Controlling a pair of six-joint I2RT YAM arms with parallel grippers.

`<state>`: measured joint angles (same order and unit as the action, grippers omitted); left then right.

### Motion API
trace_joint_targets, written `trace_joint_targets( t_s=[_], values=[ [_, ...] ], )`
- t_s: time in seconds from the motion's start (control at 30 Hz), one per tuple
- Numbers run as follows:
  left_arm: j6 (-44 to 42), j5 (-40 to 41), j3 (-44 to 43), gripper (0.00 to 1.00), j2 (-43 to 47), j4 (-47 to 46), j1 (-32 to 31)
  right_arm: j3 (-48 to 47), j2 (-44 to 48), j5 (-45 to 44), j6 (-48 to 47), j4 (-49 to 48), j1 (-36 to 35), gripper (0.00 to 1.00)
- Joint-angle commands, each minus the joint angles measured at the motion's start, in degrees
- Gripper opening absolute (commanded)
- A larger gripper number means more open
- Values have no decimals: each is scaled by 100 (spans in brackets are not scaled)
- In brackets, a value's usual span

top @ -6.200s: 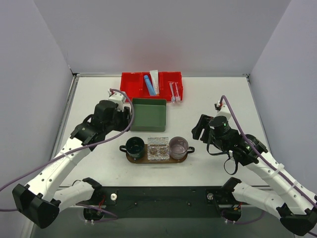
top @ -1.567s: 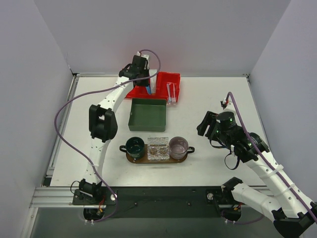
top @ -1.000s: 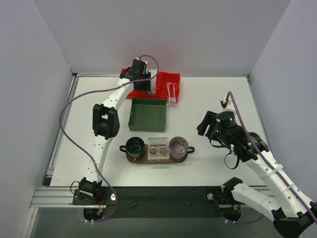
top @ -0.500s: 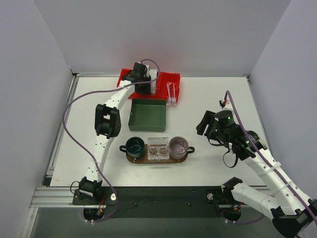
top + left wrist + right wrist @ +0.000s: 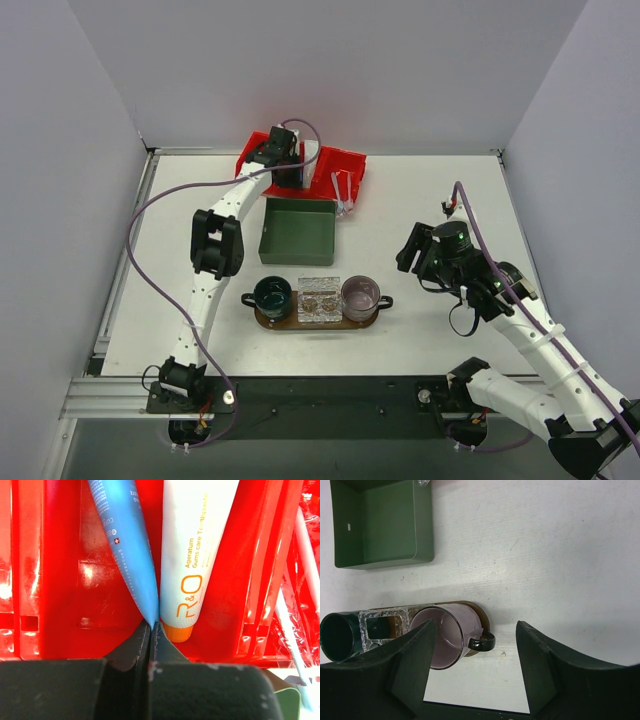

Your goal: Prepare toiletry sets of a toothbrush and toothpaste on the tray

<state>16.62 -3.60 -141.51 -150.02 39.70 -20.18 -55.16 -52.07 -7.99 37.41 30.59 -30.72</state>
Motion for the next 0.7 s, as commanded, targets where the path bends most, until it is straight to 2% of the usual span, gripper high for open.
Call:
trace_joint_targets(
  t_s=[0.0, 0.47, 0.67],
  values=[
    [95, 17, -17, 0, 657, -375, 23, -145, 13, 17, -58, -71, 40, 60],
    [333, -422, 256, 0, 1781, -622, -3, -145, 303, 61, 30, -18, 40, 60],
    [622, -869, 817, 0, 2562, -630, -20, -223, 426, 69, -285, 35, 31, 59]
  ],
)
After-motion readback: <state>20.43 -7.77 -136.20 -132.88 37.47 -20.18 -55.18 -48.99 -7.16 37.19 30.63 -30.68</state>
